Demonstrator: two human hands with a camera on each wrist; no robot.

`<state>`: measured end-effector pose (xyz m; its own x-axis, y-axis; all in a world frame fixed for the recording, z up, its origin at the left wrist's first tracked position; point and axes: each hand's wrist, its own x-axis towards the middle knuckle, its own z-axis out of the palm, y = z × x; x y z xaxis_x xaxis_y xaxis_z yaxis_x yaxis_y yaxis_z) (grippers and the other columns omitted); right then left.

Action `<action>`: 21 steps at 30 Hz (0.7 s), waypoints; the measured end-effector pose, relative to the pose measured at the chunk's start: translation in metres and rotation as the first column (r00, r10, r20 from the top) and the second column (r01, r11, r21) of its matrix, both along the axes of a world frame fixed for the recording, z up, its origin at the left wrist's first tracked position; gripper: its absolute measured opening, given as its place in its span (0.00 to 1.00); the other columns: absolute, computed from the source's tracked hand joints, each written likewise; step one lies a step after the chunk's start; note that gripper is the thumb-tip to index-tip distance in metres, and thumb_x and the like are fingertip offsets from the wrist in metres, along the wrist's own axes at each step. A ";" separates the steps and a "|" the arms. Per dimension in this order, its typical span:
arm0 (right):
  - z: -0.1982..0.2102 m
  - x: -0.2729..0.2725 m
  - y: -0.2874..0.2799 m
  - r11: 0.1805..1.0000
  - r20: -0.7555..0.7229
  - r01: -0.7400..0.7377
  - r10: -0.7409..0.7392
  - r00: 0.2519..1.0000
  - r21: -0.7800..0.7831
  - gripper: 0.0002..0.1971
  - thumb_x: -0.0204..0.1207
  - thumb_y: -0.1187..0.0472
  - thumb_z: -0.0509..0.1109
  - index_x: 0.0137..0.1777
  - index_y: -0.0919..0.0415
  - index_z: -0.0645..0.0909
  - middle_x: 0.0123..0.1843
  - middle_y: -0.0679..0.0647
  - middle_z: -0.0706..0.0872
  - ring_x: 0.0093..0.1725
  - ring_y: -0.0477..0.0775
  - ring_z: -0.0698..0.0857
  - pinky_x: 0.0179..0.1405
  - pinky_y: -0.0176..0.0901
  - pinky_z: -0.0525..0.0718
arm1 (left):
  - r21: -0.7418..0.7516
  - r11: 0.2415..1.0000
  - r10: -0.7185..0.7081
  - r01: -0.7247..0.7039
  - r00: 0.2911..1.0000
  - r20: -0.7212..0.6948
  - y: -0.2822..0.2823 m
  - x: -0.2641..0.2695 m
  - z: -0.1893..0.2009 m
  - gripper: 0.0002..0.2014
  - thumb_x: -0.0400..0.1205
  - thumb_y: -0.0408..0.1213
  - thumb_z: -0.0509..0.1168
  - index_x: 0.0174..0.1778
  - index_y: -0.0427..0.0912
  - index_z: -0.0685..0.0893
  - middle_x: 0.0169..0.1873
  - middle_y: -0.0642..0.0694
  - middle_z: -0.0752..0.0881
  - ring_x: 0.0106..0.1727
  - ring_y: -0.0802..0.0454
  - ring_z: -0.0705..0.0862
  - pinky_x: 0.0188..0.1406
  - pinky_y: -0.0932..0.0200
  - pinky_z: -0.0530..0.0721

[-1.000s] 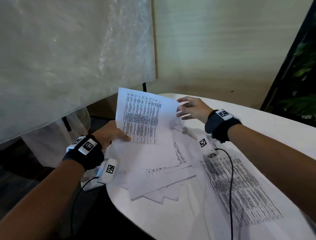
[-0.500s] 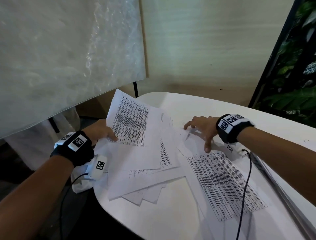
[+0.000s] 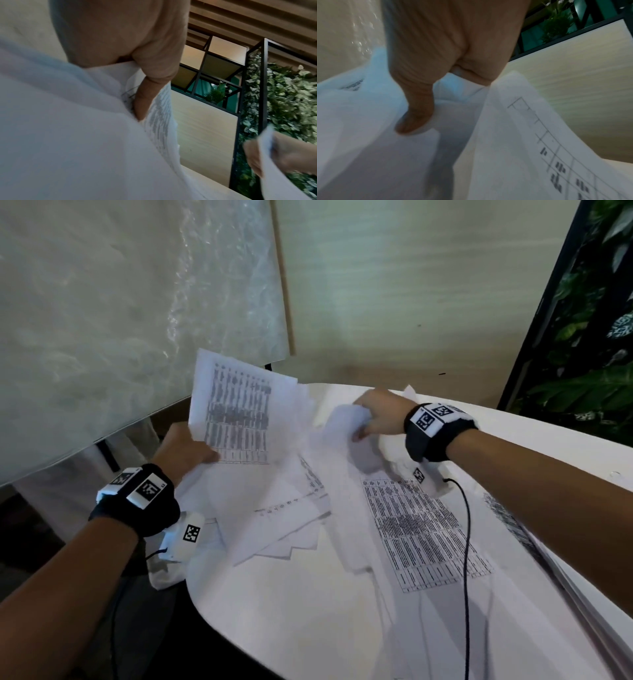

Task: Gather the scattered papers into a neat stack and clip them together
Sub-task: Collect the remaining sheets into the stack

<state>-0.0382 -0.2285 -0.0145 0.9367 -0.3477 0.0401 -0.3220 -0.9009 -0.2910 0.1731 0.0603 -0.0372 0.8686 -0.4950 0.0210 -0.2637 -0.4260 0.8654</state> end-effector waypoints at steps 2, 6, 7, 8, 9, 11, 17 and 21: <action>0.004 0.019 0.005 1.000 0.070 0.013 -0.015 0.997 0.019 0.28 0.65 0.49 0.82 0.65 0.56 0.82 0.65 0.59 0.85 0.61 0.58 0.84 0.53 0.44 0.77 | -0.082 0.990 -0.122 0.117 0.991 -0.059 -0.007 -0.015 0.001 0.23 0.60 0.22 0.78 0.53 0.31 0.89 0.51 0.31 0.91 0.54 0.33 0.90 0.60 0.34 0.84; 0.001 0.055 0.033 0.996 0.145 0.036 -0.024 0.989 -0.085 0.32 0.68 0.51 0.81 0.71 0.56 0.76 0.69 0.59 0.82 0.68 0.62 0.80 0.59 0.49 0.79 | -0.201 0.956 -0.255 0.215 0.947 -0.197 -0.027 -0.055 0.008 0.10 0.72 0.27 0.76 0.49 0.34 0.90 0.45 0.35 0.92 0.40 0.45 0.92 0.46 0.50 0.89; -0.002 0.062 0.041 0.997 0.177 0.045 -0.035 0.984 -0.056 0.29 0.66 0.51 0.82 0.67 0.55 0.79 0.66 0.60 0.84 0.64 0.63 0.82 0.56 0.49 0.80 | -0.179 0.956 -0.271 0.234 0.936 -0.223 -0.031 -0.062 0.008 0.08 0.75 0.29 0.76 0.49 0.36 0.89 0.44 0.38 0.92 0.38 0.49 0.91 0.42 0.54 0.89; -0.007 0.068 0.047 0.999 0.210 0.052 -0.052 0.976 0.003 0.27 0.63 0.51 0.83 0.62 0.54 0.80 0.63 0.60 0.85 0.62 0.63 0.83 0.53 0.49 0.80 | -0.147 0.954 -0.290 0.261 0.928 -0.234 -0.034 -0.066 0.007 0.12 0.73 0.30 0.78 0.51 0.36 0.89 0.44 0.40 0.93 0.40 0.49 0.92 0.42 0.56 0.90; -0.010 0.071 0.054 0.997 0.241 0.049 -0.064 0.968 0.067 0.25 0.61 0.51 0.83 0.57 0.52 0.80 0.59 0.59 0.85 0.59 0.62 0.83 0.49 0.47 0.79 | -0.096 0.951 -0.309 0.294 0.922 -0.234 -0.036 -0.066 0.005 0.19 0.67 0.30 0.82 0.53 0.35 0.89 0.47 0.39 0.93 0.45 0.46 0.92 0.46 0.53 0.90; -0.015 0.073 0.059 0.981 0.302 0.000 -0.059 0.951 0.192 0.24 0.60 0.53 0.85 0.54 0.51 0.80 0.54 0.57 0.85 0.56 0.60 0.82 0.46 0.44 0.75 | 0.006 0.946 -0.315 0.324 0.925 -0.212 -0.037 -0.061 -0.001 0.31 0.56 0.30 0.83 0.58 0.33 0.87 0.52 0.34 0.91 0.56 0.36 0.89 0.61 0.42 0.87; -0.004 0.003 0.016 0.988 0.256 -0.113 0.084 0.963 0.101 0.25 0.60 0.53 0.86 0.55 0.55 0.82 0.52 0.51 0.81 0.50 0.51 0.80 0.56 0.53 0.82 | 0.024 0.967 -0.241 0.253 0.941 -0.238 -0.022 -0.044 -0.002 0.26 0.68 0.11 0.72 0.63 0.29 0.84 0.57 0.30 0.88 0.62 0.33 0.85 0.67 0.43 0.81; -0.024 -0.060 0.000 0.991 -0.475 -0.109 0.135 0.869 0.082 0.51 0.44 0.34 0.82 0.72 0.45 0.73 0.68 0.46 0.76 0.66 0.50 0.76 0.69 0.53 0.76 | 0.026 0.965 -0.240 0.261 0.918 -0.314 -0.013 -0.040 -0.004 0.25 0.71 0.10 0.68 0.65 0.28 0.82 0.61 0.29 0.86 0.64 0.32 0.83 0.71 0.41 0.78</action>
